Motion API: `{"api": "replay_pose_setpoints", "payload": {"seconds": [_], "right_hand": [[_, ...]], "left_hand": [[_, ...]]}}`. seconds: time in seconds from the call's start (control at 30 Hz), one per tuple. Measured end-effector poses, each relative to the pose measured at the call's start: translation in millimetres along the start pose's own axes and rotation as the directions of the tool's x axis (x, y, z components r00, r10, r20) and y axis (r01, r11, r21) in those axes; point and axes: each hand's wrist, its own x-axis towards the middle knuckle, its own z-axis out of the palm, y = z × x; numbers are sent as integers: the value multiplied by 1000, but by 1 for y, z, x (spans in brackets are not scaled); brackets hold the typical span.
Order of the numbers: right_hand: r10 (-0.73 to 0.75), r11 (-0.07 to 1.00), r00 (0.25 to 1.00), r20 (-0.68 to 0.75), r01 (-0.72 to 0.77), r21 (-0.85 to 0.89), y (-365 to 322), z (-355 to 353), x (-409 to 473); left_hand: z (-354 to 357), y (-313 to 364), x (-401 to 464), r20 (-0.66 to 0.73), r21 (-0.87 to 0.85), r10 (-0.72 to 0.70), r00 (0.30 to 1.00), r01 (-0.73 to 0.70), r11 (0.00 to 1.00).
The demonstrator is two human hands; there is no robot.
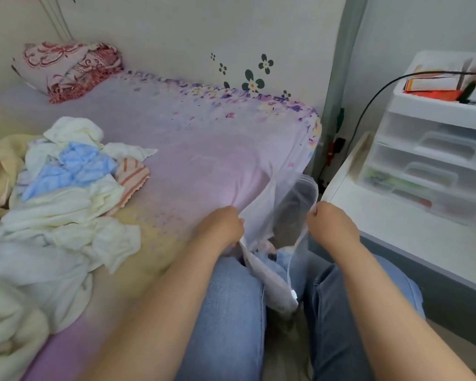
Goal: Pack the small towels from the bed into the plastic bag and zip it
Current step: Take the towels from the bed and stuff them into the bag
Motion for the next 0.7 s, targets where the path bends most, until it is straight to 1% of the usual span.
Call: {"api": "replay_pose_setpoints", "payload": {"seconds": [0.03, 0.07, 0.1, 0.13, 0.17, 0.2, 0.23, 0.27, 0.3, 0.33, 0.37, 0.4, 0.43, 0.47, 0.5, 0.53, 0.57, 0.6, 0.67, 0.7], "right_hand": [[-19, 996, 995, -100, 27, 82, 0, 1, 0], [-36, 981, 980, -196, 72, 180, -1, 1, -1], [-45, 957, 962, -269, 119, 265, -2, -1, -4], [-46, 938, 954, -298, 143, 315, -3, -2, -5], [-50, 941, 963, -264, 135, 311, -4, -2, -4], [-61, 965, 982, -177, 104, 242, -5, 1, 0], [-64, 992, 997, -34, 67, 108, -6, 5, 4], [-49, 999, 993, 107, 50, -11, -6, 8, 7], [-30, 996, 983, 182, 45, -77, -6, 9, 9], [-26, 995, 981, 193, 44, -87, -6, 6, 10], [-37, 998, 987, 155, 43, -35, -5, 0, 12], [-53, 998, 995, 87, 50, 40, -2, -9, 12], [-68, 990, 998, -1, 68, 124, 0, -18, 8], [-91, 975, 992, -85, 106, 196, 0, -27, 2], [-109, 957, 983, -145, 144, 253, -2, -34, -4], [-116, 948, 981, -153, 155, 278, -5, -36, -5], [-127, 957, 985, -115, 153, 246, -10, -35, -5], [-142, 975, 989, -27, 145, 169, -15, -30, -4], [-143, 990, 970, 195, 142, 20, -18, -15, -3], [-137, 990, 960, 245, 140, 3, -19, -8, -3]], "left_hand": [[-2, 0, 2, -93, -145, 0, 996, -14, 989], [-5, 2, 2, -199, -309, 1, 980, -64, 949], [-8, 3, 2, -278, -466, -18, 960, -118, 877], [-9, 4, 2, -307, -529, -32, 951, -142, 836], [-8, 2, 6, -293, -528, -22, 956, -143, 837], [-4, 1, 9, -197, -435, 1, 980, -88, 896], [3, -1, 11, -42, -306, 10, 999, -22, 952], [8, -2, 10, 92, -189, -18, 996, 35, 981], [11, -2, 11, 123, -122, -35, 992, 50, 991], [9, -1, 11, 35, -122, -13, 999, 17, 992], [6, 1, 14, -112, -165, 30, 993, -48, 985], [-2, 5, 10, -253, -247, 63, 965, -127, 961], [-9, 7, 7, -349, -354, 72, 934, -203, 913], [-17, 8, 3, -397, -459, 53, 916, -248, 853], [-22, 5, 6, -406, -539, 29, 913, -265, 800], [-25, 2, 7, -367, -590, 22, 930, -251, 767], [-23, -5, 11, -301, -587, 44, 953, -221, 779], [-20, -11, 12, -208, -542, 77, 975, -180, 821], [-7, -22, 15, -37, -395, 108, 993, -114, 912], [0, -26, 12, -8, -358, 101, 995, -97, 929]]}}
